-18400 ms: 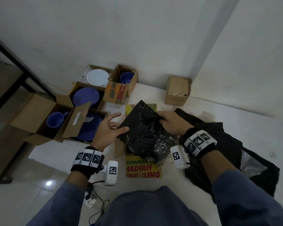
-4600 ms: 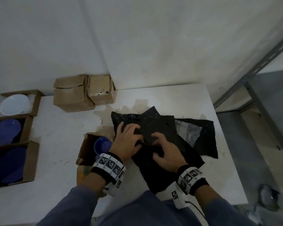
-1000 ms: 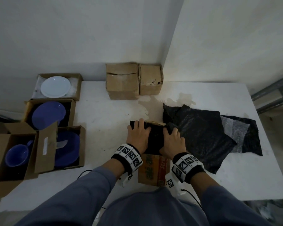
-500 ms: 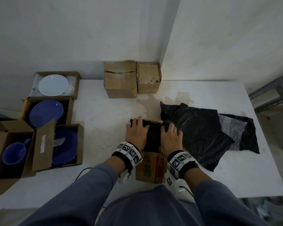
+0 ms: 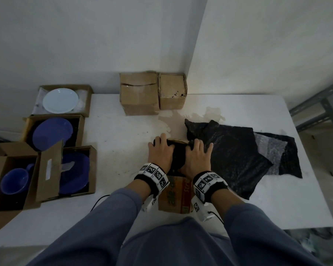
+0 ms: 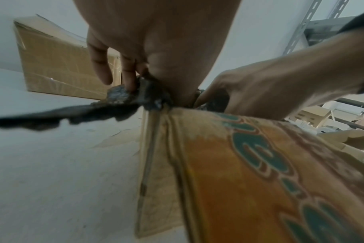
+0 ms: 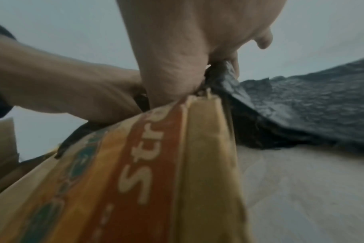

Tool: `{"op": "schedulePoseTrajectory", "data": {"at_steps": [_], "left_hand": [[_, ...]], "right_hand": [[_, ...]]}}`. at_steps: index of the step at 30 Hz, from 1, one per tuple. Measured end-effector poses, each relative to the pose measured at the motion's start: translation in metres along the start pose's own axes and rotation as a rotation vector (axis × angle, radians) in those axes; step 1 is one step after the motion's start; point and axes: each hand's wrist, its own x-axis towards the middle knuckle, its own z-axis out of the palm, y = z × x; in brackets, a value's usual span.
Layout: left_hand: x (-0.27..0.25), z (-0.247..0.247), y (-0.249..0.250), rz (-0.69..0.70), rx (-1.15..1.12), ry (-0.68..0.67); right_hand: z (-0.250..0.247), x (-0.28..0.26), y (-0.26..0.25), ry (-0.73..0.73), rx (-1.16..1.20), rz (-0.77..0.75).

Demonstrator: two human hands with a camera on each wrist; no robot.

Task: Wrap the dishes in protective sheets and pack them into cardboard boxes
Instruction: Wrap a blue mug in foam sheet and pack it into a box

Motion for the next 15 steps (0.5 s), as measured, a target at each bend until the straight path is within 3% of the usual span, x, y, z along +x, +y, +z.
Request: {"op": "schedulePoseTrajectory", "data": {"at_steps": [15], "left_hand": [[-0.002, -0.01, -0.021, 0.077, -0.067, 0.051]], "right_hand": [[0.0, -0.001, 0.013, 0.003, 0.168, -0.047]]}}
